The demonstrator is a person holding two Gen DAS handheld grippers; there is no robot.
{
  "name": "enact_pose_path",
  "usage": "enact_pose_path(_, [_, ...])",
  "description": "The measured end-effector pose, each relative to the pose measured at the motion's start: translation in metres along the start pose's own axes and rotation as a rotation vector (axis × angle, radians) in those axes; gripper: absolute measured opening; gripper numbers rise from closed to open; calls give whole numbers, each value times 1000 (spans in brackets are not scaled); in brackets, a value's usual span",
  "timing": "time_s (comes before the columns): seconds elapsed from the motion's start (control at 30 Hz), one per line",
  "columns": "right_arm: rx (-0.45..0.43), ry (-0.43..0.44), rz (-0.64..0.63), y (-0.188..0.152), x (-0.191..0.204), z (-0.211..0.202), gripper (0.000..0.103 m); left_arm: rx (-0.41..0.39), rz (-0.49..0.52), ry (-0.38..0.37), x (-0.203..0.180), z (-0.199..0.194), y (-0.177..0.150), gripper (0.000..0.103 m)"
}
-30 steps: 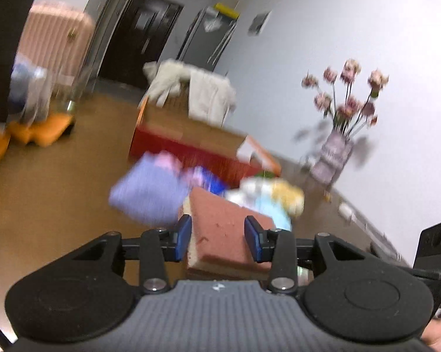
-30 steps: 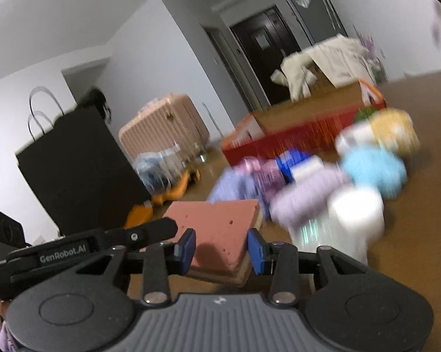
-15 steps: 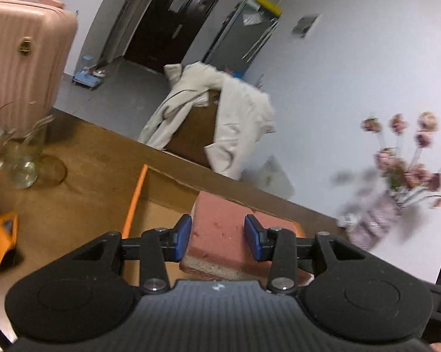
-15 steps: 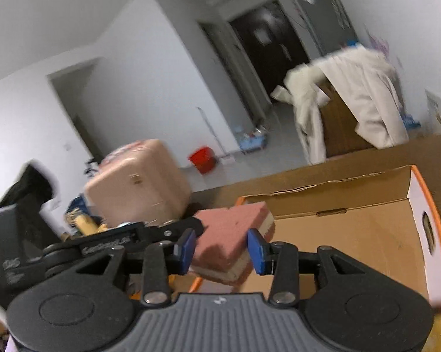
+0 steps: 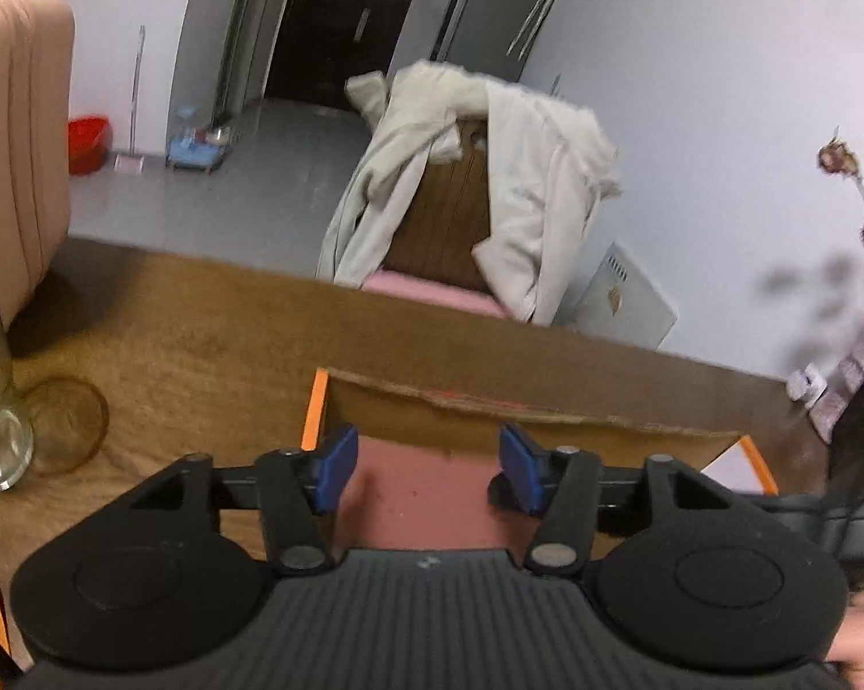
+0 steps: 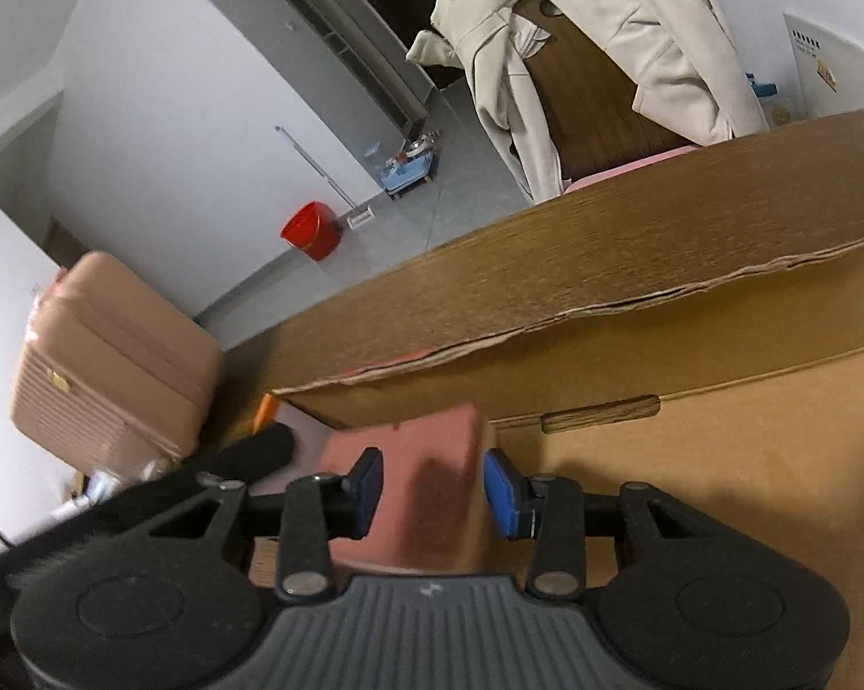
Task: Organize soft objects
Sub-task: 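Carry the sponge into the cardboard box and open both grippers, then move both open grippers back over the pile of soft items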
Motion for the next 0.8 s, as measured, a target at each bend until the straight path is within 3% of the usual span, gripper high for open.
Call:
enact_pose_path(0.1, [-7, 17, -9, -1, 3, -5, 40, -26, 19, 2, -6, -14, 4, 57])
enact_pose_path(0.27, [-50, 13, -51, 5, 18, -54, 44, -55, 82, 5, -23, -58, 5, 61])
enact_pose_path(0.5, [-116, -15, -196, -2, 54, -170, 55, -154, 179, 38, -48, -156, -2, 71])
enact_pose_path(0.6, [-138, -18, -265, -16, 71, -227, 68, -188, 229, 54, -60, -202, -12, 80])
enact_pose_path(0.7, [-181, -4, -303, -37, 84, -279, 77, -210, 273, 67, -72, -245, -29, 85])
enact_pose_path(0.8, [-224, 6, -340, -70, 91, -326, 80, -228, 304, 59, -81, -282, -55, 91])
Point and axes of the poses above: each gripper's, at about its wrist camera, not at the fingertips, and z roughly the way its jaws point, x to its left, y to its top, the point moved 7 cm from there along z, roughly the way its jaws point, and after that the axes turned 7 degrees about -z, right-handed, at the moved point
